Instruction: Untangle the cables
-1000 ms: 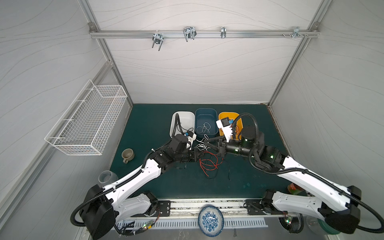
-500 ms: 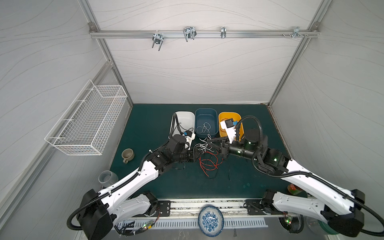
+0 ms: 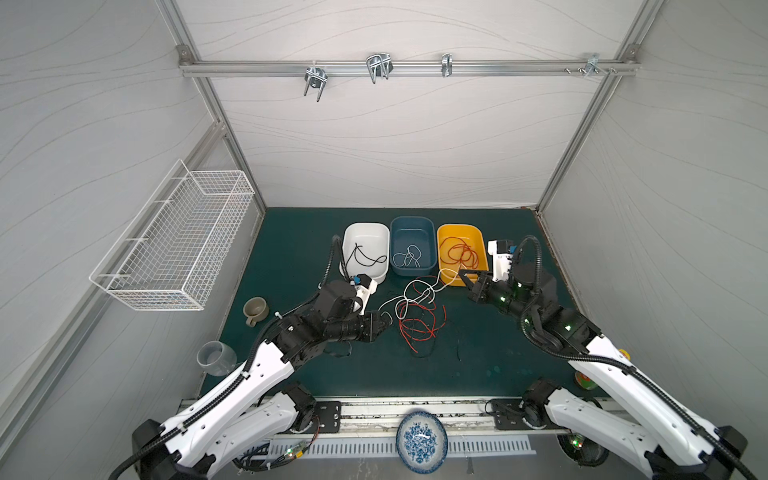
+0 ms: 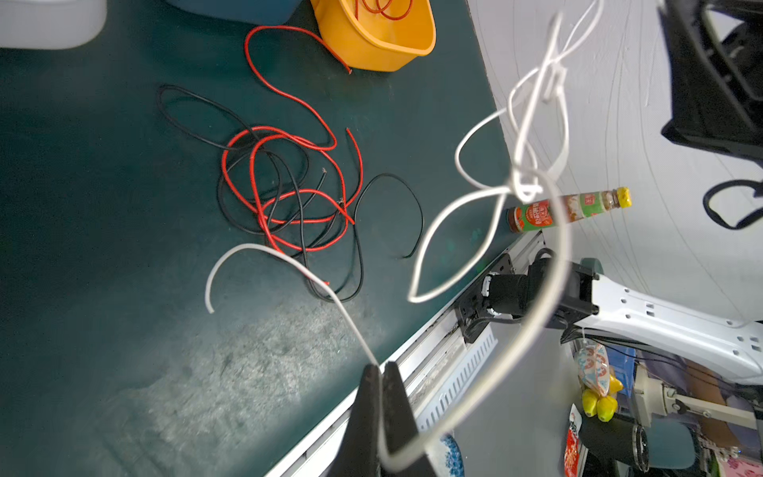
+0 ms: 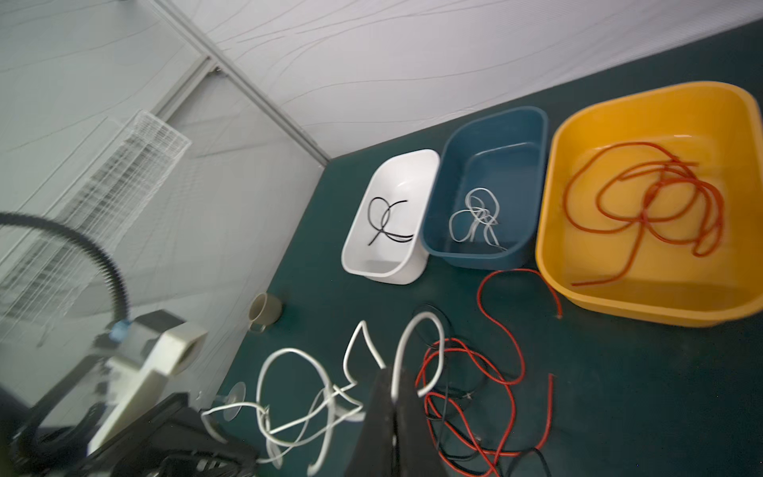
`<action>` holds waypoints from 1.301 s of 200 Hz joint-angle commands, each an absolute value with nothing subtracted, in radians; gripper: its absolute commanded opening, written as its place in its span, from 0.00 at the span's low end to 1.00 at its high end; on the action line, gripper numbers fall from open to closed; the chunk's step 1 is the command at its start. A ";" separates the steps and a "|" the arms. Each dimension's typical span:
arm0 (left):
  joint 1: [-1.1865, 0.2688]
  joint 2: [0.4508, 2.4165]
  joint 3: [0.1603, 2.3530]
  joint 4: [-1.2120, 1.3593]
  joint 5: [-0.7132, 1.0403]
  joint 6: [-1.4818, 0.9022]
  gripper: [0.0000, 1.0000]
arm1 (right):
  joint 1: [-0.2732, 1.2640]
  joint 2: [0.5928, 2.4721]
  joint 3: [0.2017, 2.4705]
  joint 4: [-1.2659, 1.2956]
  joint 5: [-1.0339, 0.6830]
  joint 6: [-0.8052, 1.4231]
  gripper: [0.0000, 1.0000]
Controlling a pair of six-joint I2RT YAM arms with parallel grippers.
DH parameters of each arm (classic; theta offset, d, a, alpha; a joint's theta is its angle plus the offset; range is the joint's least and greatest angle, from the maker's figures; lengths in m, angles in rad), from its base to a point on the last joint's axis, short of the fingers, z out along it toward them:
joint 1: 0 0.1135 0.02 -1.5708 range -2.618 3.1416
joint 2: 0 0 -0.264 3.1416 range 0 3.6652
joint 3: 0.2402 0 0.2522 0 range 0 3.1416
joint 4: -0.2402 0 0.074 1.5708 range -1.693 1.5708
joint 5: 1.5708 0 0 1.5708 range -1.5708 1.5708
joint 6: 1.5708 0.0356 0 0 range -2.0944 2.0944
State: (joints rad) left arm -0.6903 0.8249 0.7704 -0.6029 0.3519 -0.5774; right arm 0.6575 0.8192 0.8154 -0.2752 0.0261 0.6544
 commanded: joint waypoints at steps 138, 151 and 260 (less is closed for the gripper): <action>-0.689 0.650 0.950 -0.946 0.029 -0.404 0.00 | 0.206 0.698 0.715 -0.481 -0.148 0.683 0.00; -0.680 0.639 0.955 -0.955 -0.008 -0.408 0.00 | 0.166 0.695 0.703 -0.500 -0.167 0.688 0.00; -0.578 0.648 0.969 -0.951 -0.044 -0.368 0.00 | 0.075 0.647 0.675 -0.517 -0.176 0.700 0.00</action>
